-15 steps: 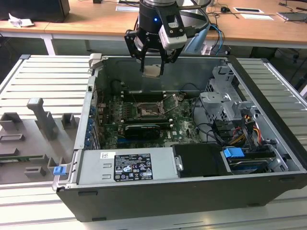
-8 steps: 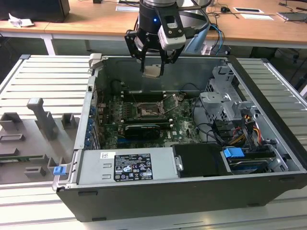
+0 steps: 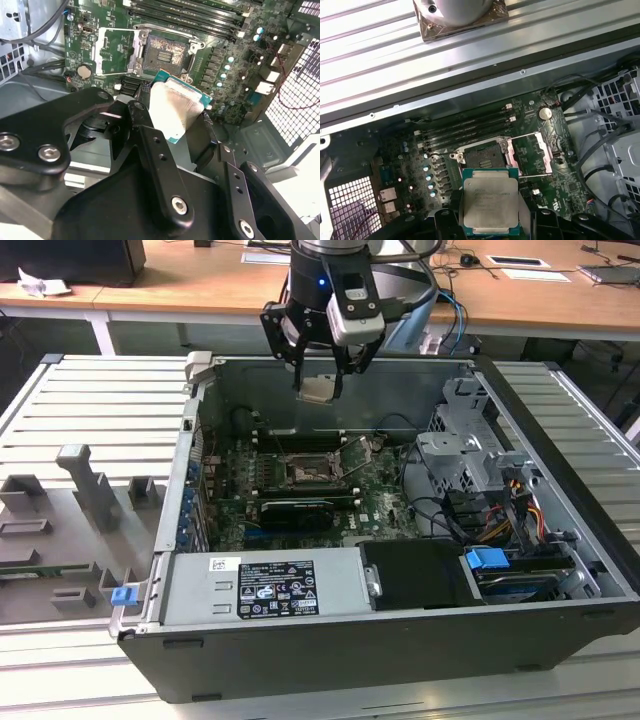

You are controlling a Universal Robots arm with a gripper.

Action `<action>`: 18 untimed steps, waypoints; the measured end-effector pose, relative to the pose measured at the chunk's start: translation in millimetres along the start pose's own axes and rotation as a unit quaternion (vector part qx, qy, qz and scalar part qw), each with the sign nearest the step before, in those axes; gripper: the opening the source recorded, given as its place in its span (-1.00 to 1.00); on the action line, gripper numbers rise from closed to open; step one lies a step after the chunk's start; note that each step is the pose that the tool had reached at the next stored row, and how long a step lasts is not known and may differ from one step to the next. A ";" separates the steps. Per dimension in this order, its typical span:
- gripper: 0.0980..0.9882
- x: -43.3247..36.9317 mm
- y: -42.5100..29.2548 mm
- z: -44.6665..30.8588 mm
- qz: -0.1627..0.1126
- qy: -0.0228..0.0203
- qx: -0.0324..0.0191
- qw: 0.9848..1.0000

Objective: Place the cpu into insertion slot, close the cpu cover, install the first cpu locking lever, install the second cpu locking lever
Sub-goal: 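Place the cpu into insertion slot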

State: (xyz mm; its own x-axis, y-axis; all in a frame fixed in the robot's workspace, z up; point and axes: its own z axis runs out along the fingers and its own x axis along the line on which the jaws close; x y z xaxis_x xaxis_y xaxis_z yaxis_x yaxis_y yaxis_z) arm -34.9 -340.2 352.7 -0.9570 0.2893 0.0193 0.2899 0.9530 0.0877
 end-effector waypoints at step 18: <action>-0.03 -0.1 -0.3 3.1 0.080 -0.007 -0.002 0.997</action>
State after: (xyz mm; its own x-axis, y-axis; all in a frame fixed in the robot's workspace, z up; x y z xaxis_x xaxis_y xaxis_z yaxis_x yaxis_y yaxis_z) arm -34.9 -340.2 349.6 -0.8988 0.4380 0.0192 0.4379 0.8947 0.0877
